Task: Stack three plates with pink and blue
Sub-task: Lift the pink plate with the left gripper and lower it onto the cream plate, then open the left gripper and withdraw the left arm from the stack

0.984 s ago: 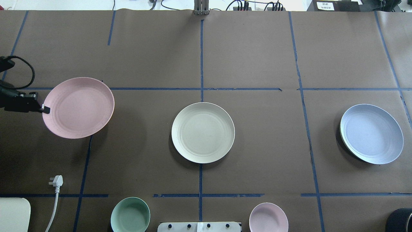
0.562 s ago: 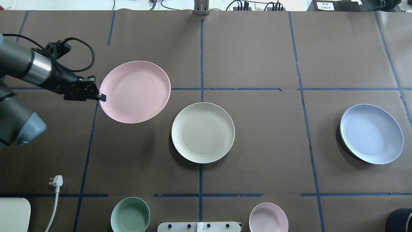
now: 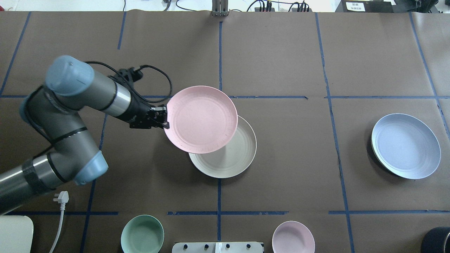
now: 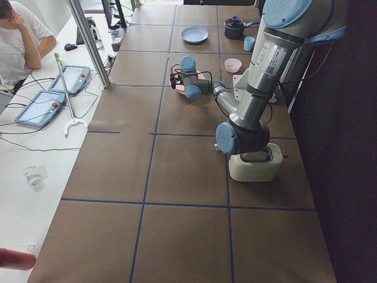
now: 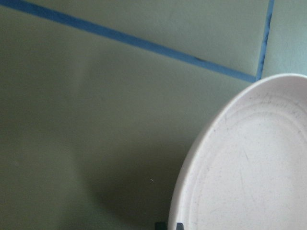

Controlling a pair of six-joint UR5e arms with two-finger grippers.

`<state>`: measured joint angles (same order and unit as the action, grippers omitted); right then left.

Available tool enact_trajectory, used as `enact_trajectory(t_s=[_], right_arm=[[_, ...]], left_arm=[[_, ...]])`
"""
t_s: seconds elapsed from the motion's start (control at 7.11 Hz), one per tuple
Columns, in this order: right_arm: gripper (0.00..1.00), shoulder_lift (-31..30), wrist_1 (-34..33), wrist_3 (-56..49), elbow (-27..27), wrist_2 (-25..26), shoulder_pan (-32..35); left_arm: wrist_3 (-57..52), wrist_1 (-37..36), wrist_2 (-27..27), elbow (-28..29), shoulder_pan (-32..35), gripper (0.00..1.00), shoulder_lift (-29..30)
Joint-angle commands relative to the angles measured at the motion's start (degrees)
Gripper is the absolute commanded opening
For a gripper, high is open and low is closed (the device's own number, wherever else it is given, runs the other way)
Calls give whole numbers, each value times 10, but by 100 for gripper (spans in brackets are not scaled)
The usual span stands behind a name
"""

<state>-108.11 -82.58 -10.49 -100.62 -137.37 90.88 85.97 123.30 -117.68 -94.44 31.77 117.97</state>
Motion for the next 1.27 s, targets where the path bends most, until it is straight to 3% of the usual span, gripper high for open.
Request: enact_trajectory(t_s=[0.0,0.14,0.28,0.42,0.56,0.84,1.12], right_arm=[[100,0,0,0,0,0,0],[100,0,0,-1,0,0,0],[100,0,0,-1,0,0,0],[100,0,0,-1,0,0,0],[100,0,1,0,0,-1,0],[100,4,0,1,0,-1,0],[100,4,1,0,-2,-1,0]], left_arm=[[2,-4,16,10,-24,0,8],[2,-5,16,18,-25,0,16],[2,-5,15,22,-25,17,16],[1,-5,15,22,-25,75,16],[-1,-5,16,19,-24,100,15],[-18,-47,-16,1,13,100,9],[-154,-87,-82,-33,98,100,-46]])
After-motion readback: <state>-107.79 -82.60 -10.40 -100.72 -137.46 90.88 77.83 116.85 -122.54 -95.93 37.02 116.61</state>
